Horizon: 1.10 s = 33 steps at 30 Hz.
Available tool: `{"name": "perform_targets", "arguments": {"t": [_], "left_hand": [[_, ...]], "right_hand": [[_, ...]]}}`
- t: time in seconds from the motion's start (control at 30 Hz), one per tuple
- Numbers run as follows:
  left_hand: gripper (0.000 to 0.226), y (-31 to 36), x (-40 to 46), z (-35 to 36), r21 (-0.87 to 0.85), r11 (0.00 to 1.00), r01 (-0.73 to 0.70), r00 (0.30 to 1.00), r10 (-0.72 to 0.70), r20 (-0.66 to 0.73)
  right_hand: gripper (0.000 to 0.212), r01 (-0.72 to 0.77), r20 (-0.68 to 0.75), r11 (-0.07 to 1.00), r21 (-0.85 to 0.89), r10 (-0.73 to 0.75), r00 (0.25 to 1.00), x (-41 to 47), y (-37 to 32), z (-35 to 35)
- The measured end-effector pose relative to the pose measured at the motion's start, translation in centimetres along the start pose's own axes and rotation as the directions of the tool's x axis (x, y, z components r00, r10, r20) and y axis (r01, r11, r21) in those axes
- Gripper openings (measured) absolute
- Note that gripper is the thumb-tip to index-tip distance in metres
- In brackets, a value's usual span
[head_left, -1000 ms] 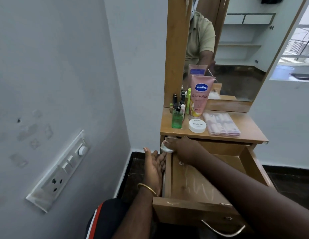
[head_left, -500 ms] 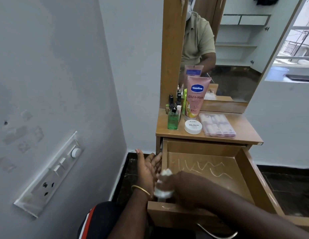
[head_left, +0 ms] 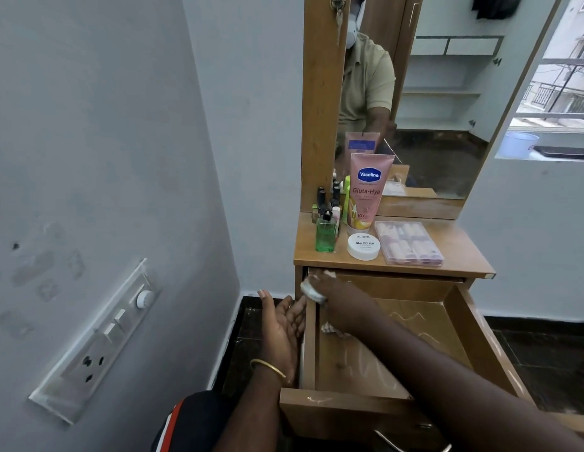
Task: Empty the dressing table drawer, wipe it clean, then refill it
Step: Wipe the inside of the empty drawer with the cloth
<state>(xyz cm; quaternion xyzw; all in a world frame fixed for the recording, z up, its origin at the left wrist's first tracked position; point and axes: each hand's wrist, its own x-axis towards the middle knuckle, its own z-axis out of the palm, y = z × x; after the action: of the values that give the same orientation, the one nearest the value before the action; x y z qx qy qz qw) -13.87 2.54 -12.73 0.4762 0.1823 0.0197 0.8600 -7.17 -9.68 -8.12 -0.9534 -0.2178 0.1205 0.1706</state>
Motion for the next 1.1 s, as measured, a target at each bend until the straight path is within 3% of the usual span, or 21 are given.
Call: {"name": "perform_targets", "arguments": {"t": [0.07, 0.13, 0.2, 0.27, 0.33, 0.37, 0.47, 0.57, 0.6, 0.7, 0.77, 0.83, 0.97, 1.1], "left_hand": [[0.108, 0.1, 0.0, 0.1, 0.018, 1.000, -0.011, 1.000, 0.011, 0.007], [0.106, 0.2, 0.1, 0.3, 0.046, 0.999, -0.022, 1.000, 0.021, 0.017], [0.102, 0.3, 0.2, 0.5, 0.071, 0.997, -0.018, 0.999, 0.016, 0.031], [0.102, 0.4, 0.2, 0.5, 0.093, 0.996, -0.012, 0.999, 0.008, 0.045], [0.102, 0.5, 0.2, 0.6, 0.116, 0.993, -0.010, 0.999, 0.004, 0.051], [0.102, 0.6, 0.2, 0.6, 0.121, 0.993, -0.010, 0.999, 0.004, 0.050], [0.104, 0.7, 0.0, 0.8, 0.113, 0.993, -0.018, 0.999, 0.013, 0.041], [0.105, 0.8, -0.1, 0.8, 0.082, 0.997, -0.007, 0.999, 0.004, 0.035], [0.104, 0.9, 0.0, 0.8, 0.081, 0.997, -0.004, 0.999, 0.001, 0.033], [0.104, 0.8, 0.0, 0.8, 0.098, 0.995, -0.002, 0.999, -0.002, 0.037], [0.105, 0.8, 0.0, 0.9, 0.104, 0.995, -0.001, 1.000, -0.002, 0.030], [0.104, 1.0, 0.0, 1.0, 0.098, 0.995, 0.009, 1.000, -0.012, 0.026], [0.094, 0.8, 0.1, 0.9, 0.087, 0.996, 0.012, 0.999, -0.016, 0.037], [0.106, 0.7, -0.1, 1.0, 0.067, 0.998, 0.020, 1.000, -0.020, 0.010]], "right_hand": [[0.055, -0.035, -0.161, 0.969, 0.243, 0.075, 0.984, 0.2, 0.3, 0.6], [0.037, -0.055, -0.284, 0.926, 0.374, 0.171, 0.943, 0.1, 0.7, 1.5], [0.015, -0.141, -0.267, 0.855, 0.499, 0.306, 0.914, 0.2, 0.9, 2.0], [0.018, -0.258, -0.132, 0.733, 0.630, 0.429, 0.894, 0.7, 0.7, 1.5], [0.026, -0.360, 0.004, 0.661, 0.658, 0.475, 0.880, 1.7, 0.6, 1.0], [0.028, -0.381, 0.019, 0.685, 0.621, 0.473, 0.881, 2.1, 0.4, 0.7], [0.027, -0.396, -0.060, 0.808, 0.435, 0.465, 0.883, 3.4, -0.3, 0.4], [0.029, -0.413, -0.056, 0.781, 0.469, 0.493, 0.868, 4.1, -0.8, 0.3], [0.030, -0.400, -0.048, 0.736, 0.546, 0.504, 0.862, 4.4, -0.6, 0.7], [0.027, -0.332, 0.040, 0.431, 0.839, 0.559, 0.828, 3.7, -0.4, 1.6], [0.019, -0.281, 0.098, 0.236, 0.930, 0.576, 0.811, 3.0, -0.1, 1.9], [0.016, -0.286, 0.154, 0.130, 0.949, 0.599, 0.786, 2.8, 0.5, 2.1], [0.012, -0.335, 0.148, 0.222, 0.916, 0.588, 0.795, 3.3, 0.7, 1.9], [0.021, -0.339, 0.147, 0.314, 0.887, 0.504, 0.851, 3.8, -0.4, 1.1]]}}
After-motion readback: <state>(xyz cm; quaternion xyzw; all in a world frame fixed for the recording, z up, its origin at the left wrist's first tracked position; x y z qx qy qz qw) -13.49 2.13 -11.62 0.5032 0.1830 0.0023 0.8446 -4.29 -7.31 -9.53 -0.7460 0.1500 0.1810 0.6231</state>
